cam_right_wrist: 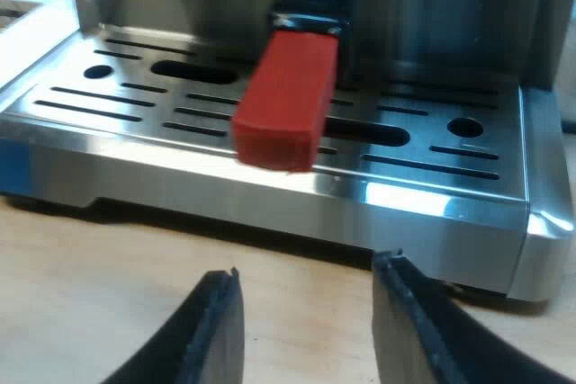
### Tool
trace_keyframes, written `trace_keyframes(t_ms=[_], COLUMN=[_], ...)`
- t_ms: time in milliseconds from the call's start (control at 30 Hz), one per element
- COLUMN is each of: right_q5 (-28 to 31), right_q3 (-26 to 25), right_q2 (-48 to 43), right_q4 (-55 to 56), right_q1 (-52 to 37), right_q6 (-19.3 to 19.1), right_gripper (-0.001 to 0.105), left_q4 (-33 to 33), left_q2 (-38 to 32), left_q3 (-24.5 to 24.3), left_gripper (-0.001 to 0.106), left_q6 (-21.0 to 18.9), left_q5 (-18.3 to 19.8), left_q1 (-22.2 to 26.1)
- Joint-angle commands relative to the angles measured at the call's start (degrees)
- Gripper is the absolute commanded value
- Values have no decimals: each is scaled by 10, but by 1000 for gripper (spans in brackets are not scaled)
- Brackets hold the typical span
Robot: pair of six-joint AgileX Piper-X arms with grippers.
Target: Grind coffee beans and then tamp
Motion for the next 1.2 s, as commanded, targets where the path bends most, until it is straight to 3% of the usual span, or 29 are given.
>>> trace_keyframes(t_ms=[33,167,333,367,433,667,833,1033,1200], right_q5=[24,32,27,26,12,13,8,-58,-163], right_q3=[-4,-4,-4,-4,-6,-49,-117,-173,-218], right_q2=[-13,-47,-74,-84,-108,-123,-122,-122,-121], right_q4=[4,4,9,12,13,56,166,249,353], right_q1=[14,29,29,29,29,29,18,-24,-114], right_q6=[-2,-7,-7,-11,-42,-46,-3,4,56], right_gripper=[36,39,56,63,71,71,71,71,71], left_q4=[-11,-11,-11,-11,-11,-11,-11,-11,-11], left_q2=[0,0,0,0,0,0,0,0,0], left_q3=[-1,-1,-1,-1,-1,-1,-1,-1,-1], left_gripper=[70,70,70,70,70,70,70,70,70], left_q6=[4,4,4,4,4,4,4,4,4], left_q5=[0,0,0,0,0,0,0,0,0], left_q1=[-3,-3,-3,-3,-3,-3,-3,-3,-3])
